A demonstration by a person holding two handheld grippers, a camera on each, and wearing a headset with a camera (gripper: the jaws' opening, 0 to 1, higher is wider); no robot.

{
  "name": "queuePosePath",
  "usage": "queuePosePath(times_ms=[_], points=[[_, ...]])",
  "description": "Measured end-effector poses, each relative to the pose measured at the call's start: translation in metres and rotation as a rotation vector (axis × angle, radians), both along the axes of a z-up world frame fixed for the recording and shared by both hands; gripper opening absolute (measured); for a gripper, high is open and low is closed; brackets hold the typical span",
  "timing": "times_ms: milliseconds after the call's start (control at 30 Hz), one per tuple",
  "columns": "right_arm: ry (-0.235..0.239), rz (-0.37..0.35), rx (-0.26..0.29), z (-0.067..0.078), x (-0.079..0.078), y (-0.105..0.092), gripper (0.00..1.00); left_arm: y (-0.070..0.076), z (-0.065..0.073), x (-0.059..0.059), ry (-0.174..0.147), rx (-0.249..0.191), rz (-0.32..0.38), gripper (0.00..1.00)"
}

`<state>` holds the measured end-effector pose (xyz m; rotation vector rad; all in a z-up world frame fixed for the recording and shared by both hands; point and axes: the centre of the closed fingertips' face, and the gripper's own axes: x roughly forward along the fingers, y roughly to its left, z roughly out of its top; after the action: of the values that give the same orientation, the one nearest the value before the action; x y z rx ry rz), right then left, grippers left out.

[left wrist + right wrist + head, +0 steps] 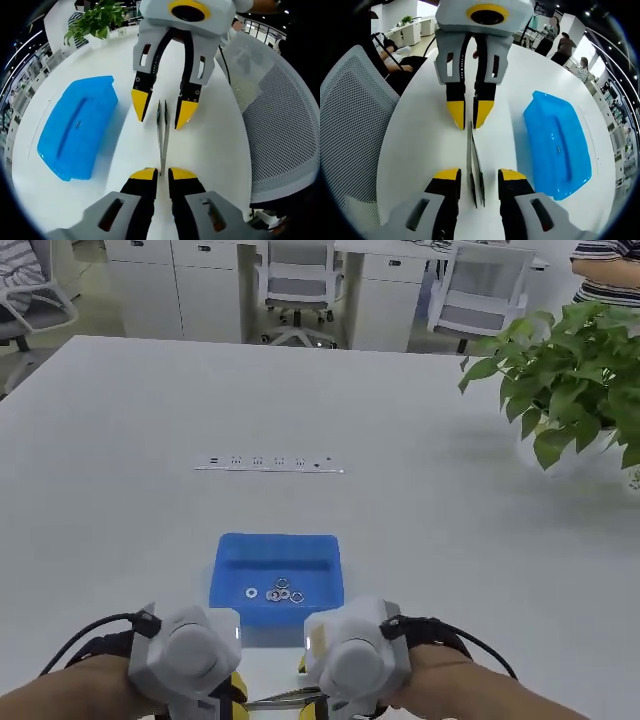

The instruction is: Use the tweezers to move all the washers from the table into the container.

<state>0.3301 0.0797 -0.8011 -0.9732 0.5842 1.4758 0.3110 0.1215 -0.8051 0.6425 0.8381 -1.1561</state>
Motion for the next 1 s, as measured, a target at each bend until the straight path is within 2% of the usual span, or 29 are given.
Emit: queuePosePath(times_ms=[133, 267, 333, 433, 500, 633, 733, 800, 1000], points=[[-0.024, -0.054, 0.043, 0.012, 0.007, -0.001, 0.36, 0.004, 0.002, -0.002, -0.013, -0.002, 0.023, 0.18], [-0.045, -0.133, 0.085, 0.027, 0.018, -0.005, 0.43, 0.010, 0.008, -0.002, -0.029, -0.030, 0.078, 0.23], [-0.047, -0.178, 0.119, 0.036, 0.023, -0.006, 0.47, 0.013, 0.013, 0.000, -0.036, -0.061, 0.129, 0.28], [-0.066, -0.232, 0.145, 0.045, 0.030, -0.014, 0.52, 0.016, 0.026, 0.004, -0.042, -0.142, 0.220, 0.33], [-0.089, -0.262, 0.160, 0.050, 0.034, -0.020, 0.56, 0.020, 0.031, 0.003, -0.052, -0.155, 0.237, 0.36], [-0.079, -0.326, 0.194, 0.057, 0.037, -0.032, 0.63, 0.027, 0.041, 0.002, -0.068, -0.180, 0.278, 0.48], [-0.065, -0.365, 0.212, 0.060, 0.037, -0.040, 0.69, 0.027, 0.053, 0.003, -0.092, -0.232, 0.316, 0.57], [-0.064, -0.390, 0.226, 0.063, 0.037, -0.046, 0.72, 0.027, 0.060, 0.004, -0.096, -0.270, 0.349, 0.63], [-0.036, -0.452, 0.288, 0.072, 0.029, -0.061, 0.84, 0.024, 0.081, 0.001, -0.135, -0.370, 0.384, 0.74]])
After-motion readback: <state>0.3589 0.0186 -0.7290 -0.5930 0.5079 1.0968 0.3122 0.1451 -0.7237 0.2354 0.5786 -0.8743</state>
